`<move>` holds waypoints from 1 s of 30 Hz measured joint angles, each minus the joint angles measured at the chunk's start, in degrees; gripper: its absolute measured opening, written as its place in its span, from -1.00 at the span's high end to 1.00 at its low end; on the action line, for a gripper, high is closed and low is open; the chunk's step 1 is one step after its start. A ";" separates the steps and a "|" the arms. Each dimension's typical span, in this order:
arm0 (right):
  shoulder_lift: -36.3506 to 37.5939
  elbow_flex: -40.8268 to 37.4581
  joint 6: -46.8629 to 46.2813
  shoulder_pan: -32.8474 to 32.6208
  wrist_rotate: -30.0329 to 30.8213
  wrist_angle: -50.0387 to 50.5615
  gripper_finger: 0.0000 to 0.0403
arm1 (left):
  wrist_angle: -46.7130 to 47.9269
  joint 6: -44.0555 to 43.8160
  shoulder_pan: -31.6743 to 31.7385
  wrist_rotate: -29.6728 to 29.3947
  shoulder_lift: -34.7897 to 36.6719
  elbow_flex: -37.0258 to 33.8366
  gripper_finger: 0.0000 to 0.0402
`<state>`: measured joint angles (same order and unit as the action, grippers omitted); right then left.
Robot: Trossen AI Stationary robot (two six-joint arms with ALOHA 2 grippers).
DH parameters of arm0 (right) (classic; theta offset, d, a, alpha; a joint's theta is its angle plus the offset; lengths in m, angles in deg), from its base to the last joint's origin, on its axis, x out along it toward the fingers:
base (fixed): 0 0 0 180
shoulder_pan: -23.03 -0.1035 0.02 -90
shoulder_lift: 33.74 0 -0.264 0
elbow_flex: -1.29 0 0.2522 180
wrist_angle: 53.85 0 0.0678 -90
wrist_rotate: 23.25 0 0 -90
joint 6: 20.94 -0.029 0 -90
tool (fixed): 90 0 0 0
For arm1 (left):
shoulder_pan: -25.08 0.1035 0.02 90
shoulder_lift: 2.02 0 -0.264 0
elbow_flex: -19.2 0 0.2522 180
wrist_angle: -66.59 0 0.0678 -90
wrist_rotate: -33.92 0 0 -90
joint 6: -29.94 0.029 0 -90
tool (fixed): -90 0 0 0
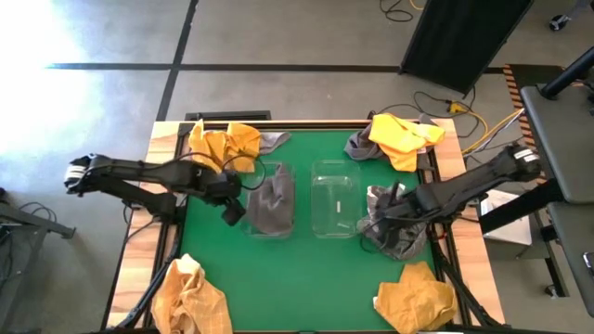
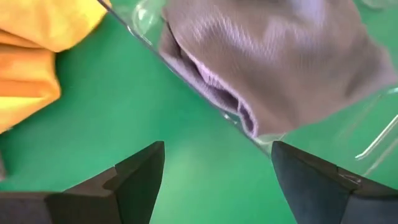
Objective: Sort towels by color in basket
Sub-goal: Put the gray white patterned towel into the left transparent bin
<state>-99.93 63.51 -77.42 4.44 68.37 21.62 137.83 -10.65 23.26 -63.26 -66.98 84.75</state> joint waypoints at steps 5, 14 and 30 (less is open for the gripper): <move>-7.17 -2.23 3.47 0.24 0.49 -1.92 -0.54 | -5.80 5.64 -0.36 5.52 3.43 -7.57 -0.37; -16.38 -4.77 6.17 0.24 -3.77 -7.08 -0.14 | -14.31 14.24 -0.40 6.44 4.22 -5.60 -0.30; -8.23 33.29 4.78 1.30 6.09 25.31 0.93 | -31.13 27.23 0.15 9.63 9.09 6.09 -0.27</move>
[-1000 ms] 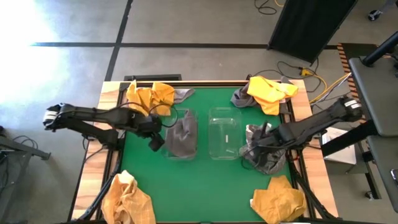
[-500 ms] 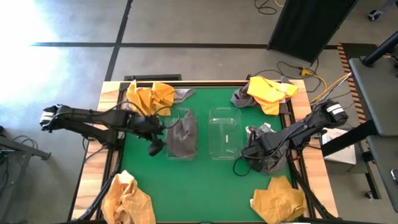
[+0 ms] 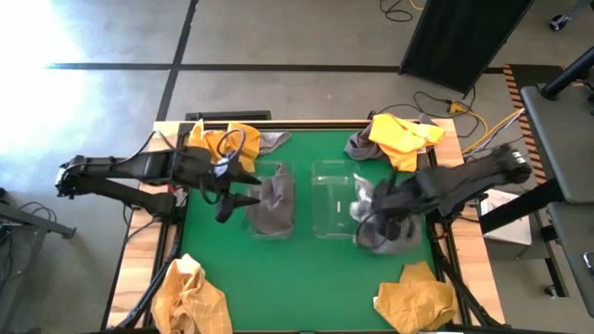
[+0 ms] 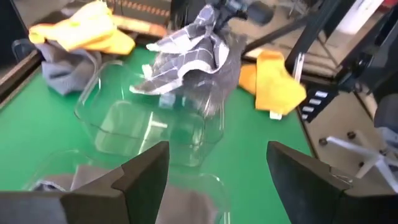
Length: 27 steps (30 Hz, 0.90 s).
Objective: Sort towels by color in basket
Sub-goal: Put the gray white patterned towel into the left transparent bin
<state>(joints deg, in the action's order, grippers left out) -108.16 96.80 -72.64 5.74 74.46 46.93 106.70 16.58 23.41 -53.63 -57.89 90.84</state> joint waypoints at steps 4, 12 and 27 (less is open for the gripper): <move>0.13 11.95 -4.69 2.61 11.10 -2.28 0.93 | -1.15 1.95 0.00 -0.02 0.96 -0.78 -0.27; -0.35 21.24 24.63 4.78 21.87 -42.60 0.93 | -4.39 1.79 0.00 0.11 1.60 -0.13 -0.27; -15.76 20.31 45.05 10.47 15.32 -64.15 0.93 | 17.11 -7.10 0.00 -1.42 13.38 0.60 -0.27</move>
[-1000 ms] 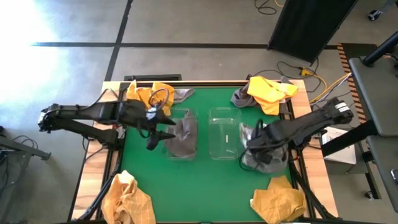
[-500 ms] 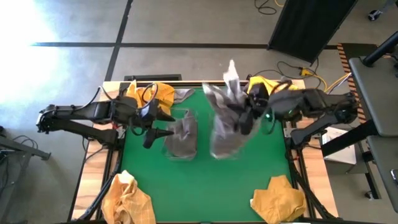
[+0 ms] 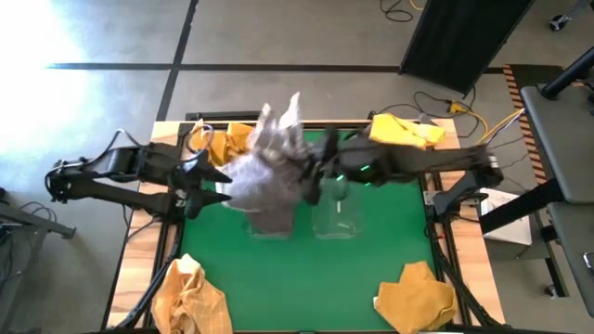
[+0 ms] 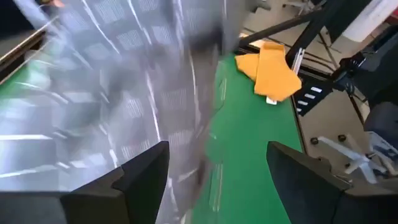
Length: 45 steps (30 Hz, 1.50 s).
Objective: Sort towels by color in basket
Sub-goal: Put the gray white patterned towel into the left transparent bin
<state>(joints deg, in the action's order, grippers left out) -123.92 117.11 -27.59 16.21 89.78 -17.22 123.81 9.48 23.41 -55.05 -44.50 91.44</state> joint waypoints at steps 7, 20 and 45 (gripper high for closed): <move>-10.42 0.46 -2.67 -0.15 -11.63 -16.75 0.93 | 0.13 -3.19 0.02 -3.58 4.55 -0.02 -0.27; -6.86 16.65 15.08 0.71 -5.24 -1.99 0.94 | -10.29 -8.16 0.00 -4.79 0.43 -8.72 -0.27; -14.89 14.36 9.64 1.58 -6.57 1.46 0.94 | 19.03 -9.96 -0.11 -13.21 -0.73 -0.66 -0.27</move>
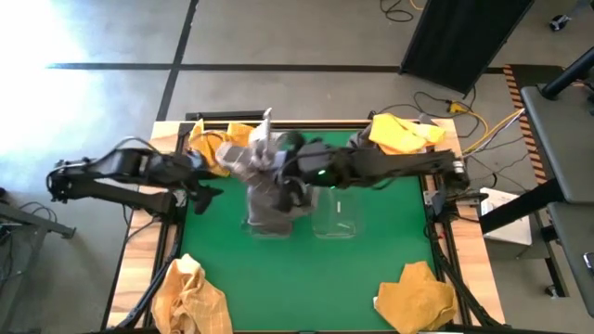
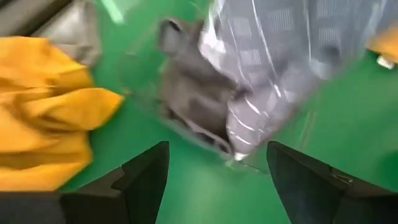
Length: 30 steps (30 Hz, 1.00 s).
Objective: Sort towels by color in basket
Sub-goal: Put the gray white patterned towel into the left transparent bin
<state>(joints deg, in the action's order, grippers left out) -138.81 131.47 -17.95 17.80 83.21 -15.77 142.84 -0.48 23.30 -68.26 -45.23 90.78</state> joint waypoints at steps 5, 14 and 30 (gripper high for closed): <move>-6.98 -0.04 -5.00 -0.11 -9.09 -16.18 0.94 | -0.46 -1.74 0.00 -1.61 5.21 3.22 -0.27; -13.64 -2.27 -19.60 -0.11 -16.63 -27.92 0.94 | -4.23 -3.34 0.00 -1.45 10.97 2.18 -0.27; -3.87 -31.25 -28.89 1.18 -3.77 -65.84 0.94 | -10.63 -1.22 0.00 -1.43 11.02 -1.52 -0.27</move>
<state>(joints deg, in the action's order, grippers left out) -142.69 100.22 -46.83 18.98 79.43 -81.60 132.21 -1.70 23.30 -69.69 -34.21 89.26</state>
